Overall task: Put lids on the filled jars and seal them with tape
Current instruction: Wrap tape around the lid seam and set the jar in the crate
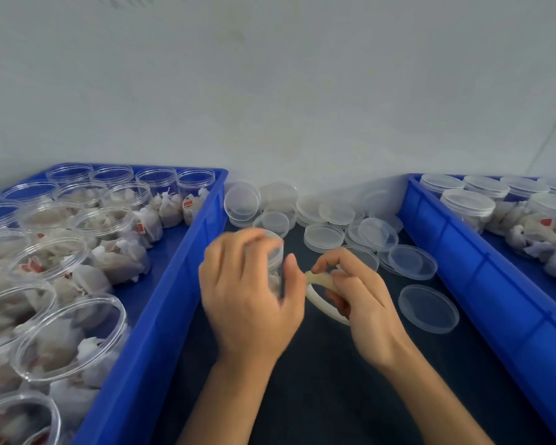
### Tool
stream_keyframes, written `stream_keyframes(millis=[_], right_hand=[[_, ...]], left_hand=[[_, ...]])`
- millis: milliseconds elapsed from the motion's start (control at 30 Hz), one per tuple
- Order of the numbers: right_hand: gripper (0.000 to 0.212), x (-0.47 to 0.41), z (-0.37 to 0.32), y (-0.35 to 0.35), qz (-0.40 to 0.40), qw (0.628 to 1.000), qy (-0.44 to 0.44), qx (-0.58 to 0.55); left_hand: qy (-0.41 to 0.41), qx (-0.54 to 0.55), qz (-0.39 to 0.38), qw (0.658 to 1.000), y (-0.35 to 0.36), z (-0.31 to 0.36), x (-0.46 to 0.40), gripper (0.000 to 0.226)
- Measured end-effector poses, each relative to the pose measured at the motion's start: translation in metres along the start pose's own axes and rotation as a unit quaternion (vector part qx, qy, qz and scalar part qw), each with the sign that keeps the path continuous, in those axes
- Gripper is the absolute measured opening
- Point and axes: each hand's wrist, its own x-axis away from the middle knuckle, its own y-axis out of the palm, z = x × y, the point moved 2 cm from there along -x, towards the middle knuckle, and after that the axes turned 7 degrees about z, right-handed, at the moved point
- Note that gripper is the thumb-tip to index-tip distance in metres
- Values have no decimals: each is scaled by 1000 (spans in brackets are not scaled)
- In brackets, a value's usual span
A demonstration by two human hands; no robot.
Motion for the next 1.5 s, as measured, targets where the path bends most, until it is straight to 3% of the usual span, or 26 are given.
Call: stream_keyframes(millis=[100,267,400,567,733,833,967,1500], right_hand=[[26,3,1,1,-6,1000,-10,-16],[29,7,0,-2,7,999,-30,-15],[28,7,6,-5,12,999,-32,22],[25,10,5,-5,-5,996,-31,89],[27,12,-1,-6,3,987,-54,151],[42,11,-3,-9,2,983,-69,172],[45,11,-1,-11,0,983,-84,162],[43,9,9,-14,40,986,-108,117]], left_hand=[[-2,38,-54,998,-2,17,9,15],[-154,97,-137,974,5,29,15,23],[-298,153,-159,929,12,34,21,11],[-423,219,-164,864,16,34,25,7],[-451,239,-178,841,20,30,25,13],[-500,271,-193,799,23,31,27,12],[-534,318,-201,757,25,31,26,9],[-584,352,-189,706,24,33,27,26]])
